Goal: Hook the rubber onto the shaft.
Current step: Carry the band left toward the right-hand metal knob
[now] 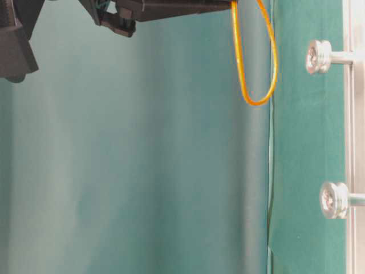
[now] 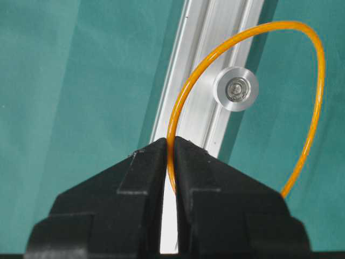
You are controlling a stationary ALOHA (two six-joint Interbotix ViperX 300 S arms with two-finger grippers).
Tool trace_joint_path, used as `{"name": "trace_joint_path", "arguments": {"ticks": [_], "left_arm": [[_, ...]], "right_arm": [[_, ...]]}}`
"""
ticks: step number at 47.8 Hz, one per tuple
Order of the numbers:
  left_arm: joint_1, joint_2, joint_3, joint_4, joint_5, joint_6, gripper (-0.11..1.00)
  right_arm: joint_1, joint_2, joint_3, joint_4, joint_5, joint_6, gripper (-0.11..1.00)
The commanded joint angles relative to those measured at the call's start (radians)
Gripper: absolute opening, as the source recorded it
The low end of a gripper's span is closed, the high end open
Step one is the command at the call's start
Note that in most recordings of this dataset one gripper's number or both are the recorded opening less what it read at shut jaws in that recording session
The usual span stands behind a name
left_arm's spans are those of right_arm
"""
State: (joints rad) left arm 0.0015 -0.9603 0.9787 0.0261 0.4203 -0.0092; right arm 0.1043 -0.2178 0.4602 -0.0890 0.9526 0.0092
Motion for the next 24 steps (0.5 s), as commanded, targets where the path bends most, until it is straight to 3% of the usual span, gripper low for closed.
{"name": "trace_joint_path", "arguments": {"ticks": [1,24], "left_arm": [[0.002,0.008,-0.034,0.002,-0.005,0.000,0.00],[0.002,0.008,-0.034,0.002,-0.005,0.000,0.00]], "right_arm": [[-0.002,-0.011,-0.026,-0.002,-0.014,0.000,0.07],[-0.002,0.025,0.005,0.003,-0.061,0.002,0.07]]}}
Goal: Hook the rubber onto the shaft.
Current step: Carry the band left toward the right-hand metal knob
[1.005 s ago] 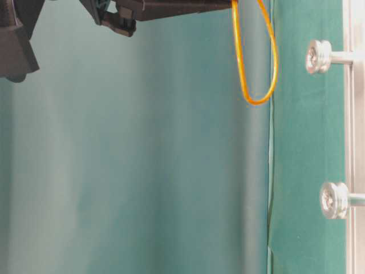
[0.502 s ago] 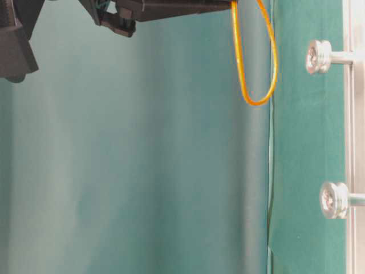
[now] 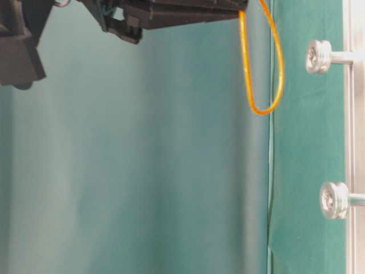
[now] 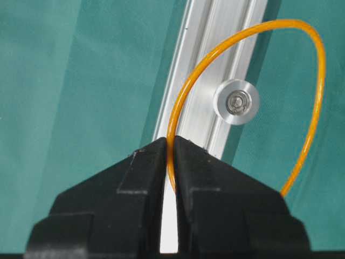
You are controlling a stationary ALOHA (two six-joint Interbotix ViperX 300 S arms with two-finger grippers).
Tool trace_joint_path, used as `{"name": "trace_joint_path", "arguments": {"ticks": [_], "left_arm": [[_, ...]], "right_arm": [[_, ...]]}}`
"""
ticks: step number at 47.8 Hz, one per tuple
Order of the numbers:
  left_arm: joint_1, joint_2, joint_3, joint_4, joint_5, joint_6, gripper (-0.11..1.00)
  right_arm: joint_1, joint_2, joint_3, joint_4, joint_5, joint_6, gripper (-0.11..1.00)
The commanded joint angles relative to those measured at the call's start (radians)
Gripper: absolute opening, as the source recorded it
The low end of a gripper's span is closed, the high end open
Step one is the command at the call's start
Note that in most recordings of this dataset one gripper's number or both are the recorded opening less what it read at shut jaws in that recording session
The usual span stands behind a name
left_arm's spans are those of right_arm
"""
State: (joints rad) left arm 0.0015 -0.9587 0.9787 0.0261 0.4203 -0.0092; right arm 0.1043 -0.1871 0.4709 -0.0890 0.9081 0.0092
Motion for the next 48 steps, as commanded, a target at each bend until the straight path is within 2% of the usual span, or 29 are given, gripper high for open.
{"name": "trace_joint_path", "arguments": {"ticks": [1,48], "left_arm": [[0.002,0.006,-0.034,0.002,-0.005,0.000,0.00],[0.002,0.006,-0.034,0.002,-0.005,0.000,0.00]], "right_arm": [[-0.002,-0.005,-0.003,0.003,-0.020,0.002,0.07],[-0.002,-0.003,0.005,0.006,-0.037,0.002,0.07]]}}
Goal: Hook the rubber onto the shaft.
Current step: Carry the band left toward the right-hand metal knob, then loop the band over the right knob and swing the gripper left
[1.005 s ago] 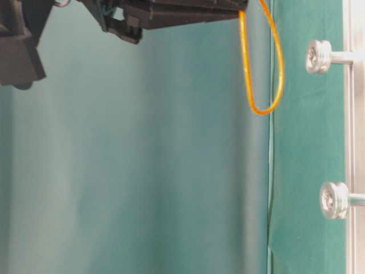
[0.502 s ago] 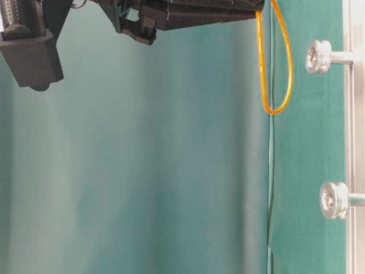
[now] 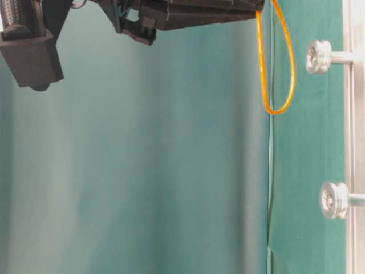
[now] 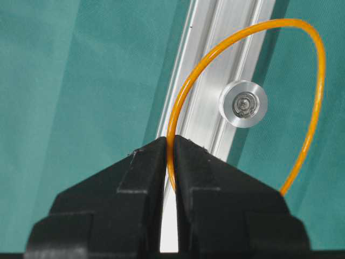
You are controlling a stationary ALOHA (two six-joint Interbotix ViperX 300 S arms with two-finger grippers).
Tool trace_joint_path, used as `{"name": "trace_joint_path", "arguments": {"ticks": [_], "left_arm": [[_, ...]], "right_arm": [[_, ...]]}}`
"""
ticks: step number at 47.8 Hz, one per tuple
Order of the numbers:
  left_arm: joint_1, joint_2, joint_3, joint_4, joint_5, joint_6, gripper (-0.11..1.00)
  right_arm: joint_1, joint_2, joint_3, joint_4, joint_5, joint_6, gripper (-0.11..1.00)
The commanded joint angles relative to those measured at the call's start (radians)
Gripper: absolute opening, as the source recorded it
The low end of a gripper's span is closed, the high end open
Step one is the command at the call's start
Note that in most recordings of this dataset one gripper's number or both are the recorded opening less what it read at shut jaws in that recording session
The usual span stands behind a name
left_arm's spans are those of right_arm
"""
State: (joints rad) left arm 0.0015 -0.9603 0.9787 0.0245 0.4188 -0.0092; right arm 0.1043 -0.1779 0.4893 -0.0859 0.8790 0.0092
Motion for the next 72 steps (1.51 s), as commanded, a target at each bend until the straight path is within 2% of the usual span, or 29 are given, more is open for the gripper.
{"name": "trace_joint_path", "arguments": {"ticks": [1,54,72], "left_arm": [[0.002,0.008,-0.034,0.003,-0.003,0.000,0.00],[0.002,0.008,-0.034,0.003,-0.003,0.000,0.00],[0.002,0.008,-0.034,0.003,-0.003,0.000,0.00]], "right_arm": [[-0.002,-0.011,-0.014,0.005,-0.008,0.003,0.07],[0.072,0.012,-0.011,0.072,-0.054,0.005,0.07],[0.100,0.012,-0.011,0.074,-0.057,0.005,0.07]]}}
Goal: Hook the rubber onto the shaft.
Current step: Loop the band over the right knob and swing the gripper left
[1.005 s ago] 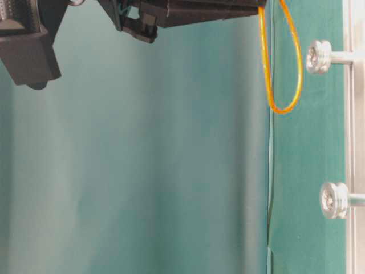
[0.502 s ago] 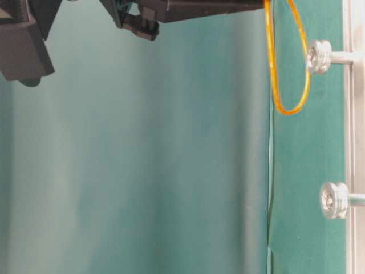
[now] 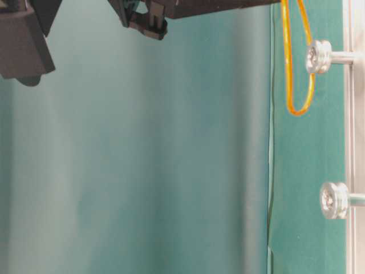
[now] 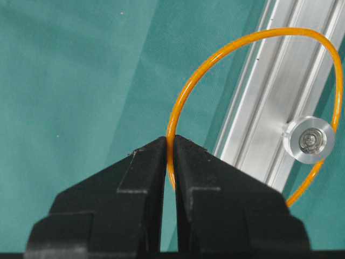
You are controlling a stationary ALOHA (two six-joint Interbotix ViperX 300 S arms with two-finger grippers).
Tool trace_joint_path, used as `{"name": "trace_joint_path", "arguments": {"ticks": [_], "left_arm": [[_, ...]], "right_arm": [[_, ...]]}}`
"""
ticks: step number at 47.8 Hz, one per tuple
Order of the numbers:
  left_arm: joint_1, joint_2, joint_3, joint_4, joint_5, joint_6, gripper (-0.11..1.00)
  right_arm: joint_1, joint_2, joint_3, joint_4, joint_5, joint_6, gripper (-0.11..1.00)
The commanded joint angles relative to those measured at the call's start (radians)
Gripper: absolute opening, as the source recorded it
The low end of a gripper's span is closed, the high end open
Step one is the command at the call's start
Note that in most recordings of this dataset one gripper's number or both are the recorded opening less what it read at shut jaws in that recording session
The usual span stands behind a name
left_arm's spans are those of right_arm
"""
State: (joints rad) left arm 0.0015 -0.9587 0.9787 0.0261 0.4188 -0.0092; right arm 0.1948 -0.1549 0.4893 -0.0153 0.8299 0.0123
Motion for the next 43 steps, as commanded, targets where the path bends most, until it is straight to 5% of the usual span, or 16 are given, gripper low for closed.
{"name": "trace_joint_path", "arguments": {"ticks": [1,11,28,43], "left_arm": [[0.002,0.006,-0.035,0.002,-0.003,0.000,0.00],[0.002,0.006,-0.034,0.002,-0.003,0.000,0.00],[0.002,0.006,-0.035,0.002,-0.003,0.000,0.00],[0.000,0.006,-0.034,0.002,-0.003,0.000,0.00]], "right_arm": [[0.011,-0.011,-0.011,0.003,-0.008,0.002,0.07],[0.034,-0.011,-0.011,0.014,-0.008,0.012,0.07],[0.074,-0.011,-0.009,0.015,-0.020,0.129,0.07],[0.084,-0.008,-0.011,0.015,-0.028,0.141,0.07]]}}
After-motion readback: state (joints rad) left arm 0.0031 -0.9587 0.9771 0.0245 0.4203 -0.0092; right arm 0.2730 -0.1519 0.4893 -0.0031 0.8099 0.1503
